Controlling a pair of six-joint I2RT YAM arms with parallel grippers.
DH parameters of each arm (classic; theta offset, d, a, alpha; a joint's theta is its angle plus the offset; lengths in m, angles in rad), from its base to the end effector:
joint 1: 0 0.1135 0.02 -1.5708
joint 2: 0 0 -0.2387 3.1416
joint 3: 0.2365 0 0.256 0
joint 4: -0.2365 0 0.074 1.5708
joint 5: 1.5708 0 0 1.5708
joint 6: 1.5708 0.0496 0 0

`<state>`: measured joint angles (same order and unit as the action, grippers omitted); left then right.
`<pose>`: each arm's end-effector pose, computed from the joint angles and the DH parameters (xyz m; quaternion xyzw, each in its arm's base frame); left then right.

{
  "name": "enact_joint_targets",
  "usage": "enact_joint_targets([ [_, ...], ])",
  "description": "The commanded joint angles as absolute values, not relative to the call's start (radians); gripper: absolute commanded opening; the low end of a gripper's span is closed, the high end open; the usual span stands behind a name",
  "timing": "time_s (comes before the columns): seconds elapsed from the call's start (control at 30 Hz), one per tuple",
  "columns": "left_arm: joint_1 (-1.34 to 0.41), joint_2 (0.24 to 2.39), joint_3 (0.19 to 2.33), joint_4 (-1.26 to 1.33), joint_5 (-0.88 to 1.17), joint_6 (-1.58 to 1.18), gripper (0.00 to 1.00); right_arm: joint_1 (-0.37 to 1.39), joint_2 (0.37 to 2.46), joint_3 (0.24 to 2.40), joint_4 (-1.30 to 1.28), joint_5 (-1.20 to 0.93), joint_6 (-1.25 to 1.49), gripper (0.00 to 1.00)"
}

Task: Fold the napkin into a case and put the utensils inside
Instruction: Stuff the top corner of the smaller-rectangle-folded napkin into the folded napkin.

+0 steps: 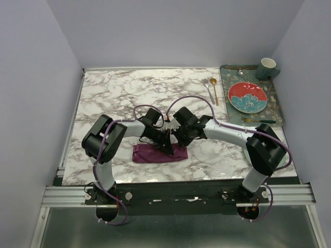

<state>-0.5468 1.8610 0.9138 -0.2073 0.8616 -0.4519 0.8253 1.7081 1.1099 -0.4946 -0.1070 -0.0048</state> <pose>0.2583 -0.2013 0.0780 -0.1284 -0.8839 0.4486 0.0308 0.2327 0.2599 0.1499 -0.4028 0.8827 0.1419 0.1961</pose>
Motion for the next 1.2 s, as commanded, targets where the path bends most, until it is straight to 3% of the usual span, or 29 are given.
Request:
enact_joint_targets([
  [0.0, -0.534, 1.902, 0.879, -0.239, 0.709, -0.405, 0.0, 0.824, 1.68, 1.108, -0.511, -0.086, -0.012, 0.01],
  [0.57, -0.532, 1.839, 1.015, -0.291, 0.746, -0.443, 0.0, 0.824, 1.715, 1.098, -0.511, -0.164, -0.032, 0.01],
  [1.17, -0.505, 1.888, 1.019, -0.27, 0.753, -0.457, 0.0, 0.824, 1.7, 1.092, -0.514, -0.161, -0.043, 0.01],
])
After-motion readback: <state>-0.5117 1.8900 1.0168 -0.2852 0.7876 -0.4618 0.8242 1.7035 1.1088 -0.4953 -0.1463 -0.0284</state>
